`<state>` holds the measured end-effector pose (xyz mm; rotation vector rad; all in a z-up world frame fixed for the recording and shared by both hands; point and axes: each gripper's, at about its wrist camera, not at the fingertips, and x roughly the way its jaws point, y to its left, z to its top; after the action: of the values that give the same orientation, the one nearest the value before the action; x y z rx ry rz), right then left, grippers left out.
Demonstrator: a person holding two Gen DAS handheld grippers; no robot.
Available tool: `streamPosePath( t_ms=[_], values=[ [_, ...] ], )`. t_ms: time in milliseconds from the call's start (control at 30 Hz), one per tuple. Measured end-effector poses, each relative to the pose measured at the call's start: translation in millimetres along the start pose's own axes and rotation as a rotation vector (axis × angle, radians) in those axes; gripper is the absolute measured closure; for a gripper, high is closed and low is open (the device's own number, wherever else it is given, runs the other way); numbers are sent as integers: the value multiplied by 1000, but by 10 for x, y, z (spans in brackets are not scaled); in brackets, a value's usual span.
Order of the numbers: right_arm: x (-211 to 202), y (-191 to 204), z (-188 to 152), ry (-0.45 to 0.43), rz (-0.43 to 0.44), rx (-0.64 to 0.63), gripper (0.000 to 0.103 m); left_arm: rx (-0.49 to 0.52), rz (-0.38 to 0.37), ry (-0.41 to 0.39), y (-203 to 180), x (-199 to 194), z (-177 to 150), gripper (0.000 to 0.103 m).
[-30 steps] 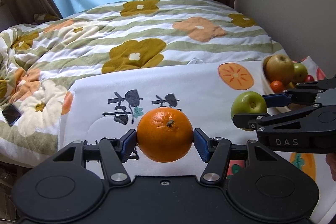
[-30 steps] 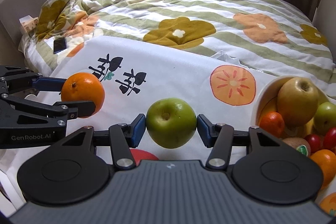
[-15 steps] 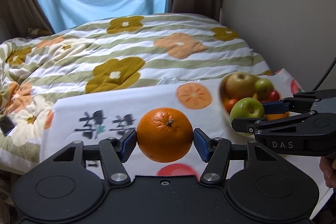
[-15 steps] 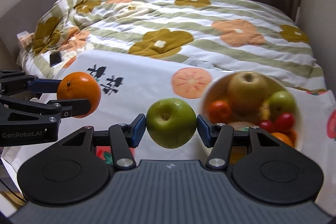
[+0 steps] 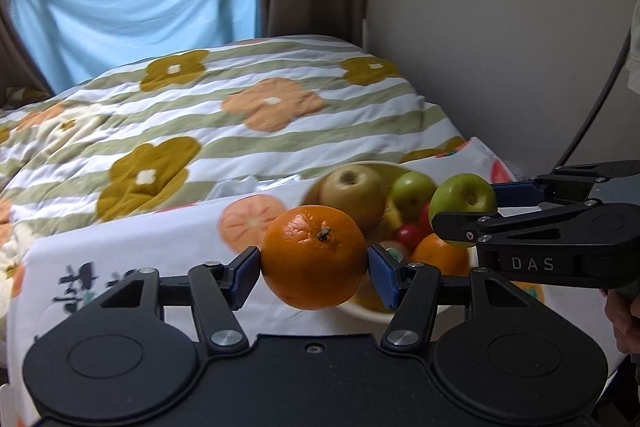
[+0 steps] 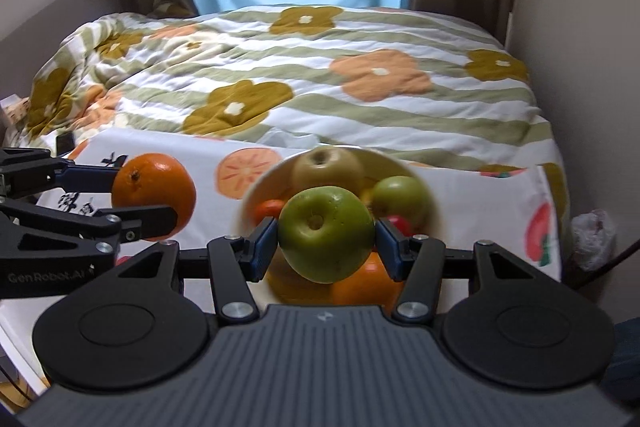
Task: Organize fruits
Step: 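Carry the orange and green apple into the cream bowl and release both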
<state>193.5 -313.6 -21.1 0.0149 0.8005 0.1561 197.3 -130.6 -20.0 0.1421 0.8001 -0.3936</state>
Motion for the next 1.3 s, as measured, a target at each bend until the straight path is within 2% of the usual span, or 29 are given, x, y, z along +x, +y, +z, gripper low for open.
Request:
streamPosePath(
  t_ms=[400, 800, 833, 933, 967, 1067, 1300],
  values=[
    [83, -382, -32, 4, -18, -10, 35, -6, -15, 31, -335, 590, 177, 40],
    [174, -574, -87, 11, -10, -9, 35, 14, -15, 59, -493, 847, 179, 39],
    [177, -579, -91, 11, -10, -7, 35, 18, -9, 54, -503, 845, 181, 37],
    [182, -616, -84, 8, -8, 5, 35, 39, 52, 20, -495, 792, 185, 14],
    [183, -625, -81, 7, -8, 8, 35, 33, 54, 13, -468, 774, 179, 10],
    [205, -632, -83, 10, -4, 12, 35, -24, 15, 19, -324, 742, 148, 9],
    [259, -598, -36, 10, 27, 15, 35, -67, 56, 19, -173, 588, 11, 9]
  ],
)
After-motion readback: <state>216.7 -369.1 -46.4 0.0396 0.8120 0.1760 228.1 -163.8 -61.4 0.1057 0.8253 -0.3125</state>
